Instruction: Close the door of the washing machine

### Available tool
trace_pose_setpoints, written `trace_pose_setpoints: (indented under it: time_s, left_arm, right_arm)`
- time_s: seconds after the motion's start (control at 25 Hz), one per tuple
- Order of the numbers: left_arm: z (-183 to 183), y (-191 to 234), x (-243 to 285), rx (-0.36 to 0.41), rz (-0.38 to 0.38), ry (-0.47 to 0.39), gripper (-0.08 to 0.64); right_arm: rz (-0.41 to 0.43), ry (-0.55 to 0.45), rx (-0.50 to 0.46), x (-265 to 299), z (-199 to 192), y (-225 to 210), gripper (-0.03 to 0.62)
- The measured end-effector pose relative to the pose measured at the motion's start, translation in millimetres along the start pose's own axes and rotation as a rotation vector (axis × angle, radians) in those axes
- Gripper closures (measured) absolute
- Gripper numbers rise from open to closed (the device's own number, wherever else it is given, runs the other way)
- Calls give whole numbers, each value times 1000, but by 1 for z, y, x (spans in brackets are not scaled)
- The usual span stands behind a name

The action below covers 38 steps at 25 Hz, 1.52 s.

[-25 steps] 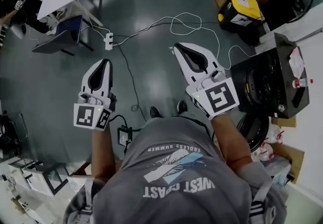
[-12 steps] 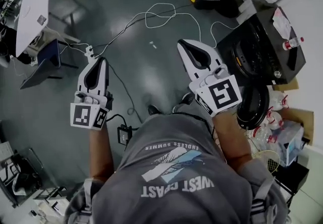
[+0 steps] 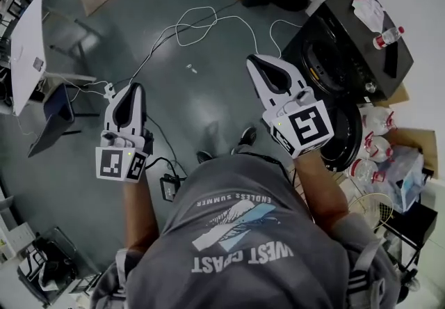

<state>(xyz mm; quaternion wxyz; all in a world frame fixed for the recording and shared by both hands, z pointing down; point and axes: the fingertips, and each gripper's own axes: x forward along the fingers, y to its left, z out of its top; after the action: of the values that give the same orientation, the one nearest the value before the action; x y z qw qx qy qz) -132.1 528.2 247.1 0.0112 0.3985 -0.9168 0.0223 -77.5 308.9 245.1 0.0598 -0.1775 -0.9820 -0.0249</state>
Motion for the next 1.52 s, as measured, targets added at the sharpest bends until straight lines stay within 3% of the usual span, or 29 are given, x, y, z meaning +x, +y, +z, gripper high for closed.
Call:
trace_pose_setpoints:
  time_s: [0.4, 0.88, 1.24, 1.52]
  left_arm:
    - [-2, -65, 101, 5, -85, 15, 528]
    - [3, -157, 205, 27, -249, 24, 528]
    - [-2, -223, 274, 23, -443, 29, 528]
    - [-9, -286, 340, 12, -659, 28, 528]
  right_arm:
    - [-98, 2, 24, -38, -14, -108, 563]
    - [-286, 37, 85, -116, -45, -222, 563]
    - [-487, 46, 126, -179, -61, -272, 563]
    - [-709, 71, 148, -235, -76, -310, 563]
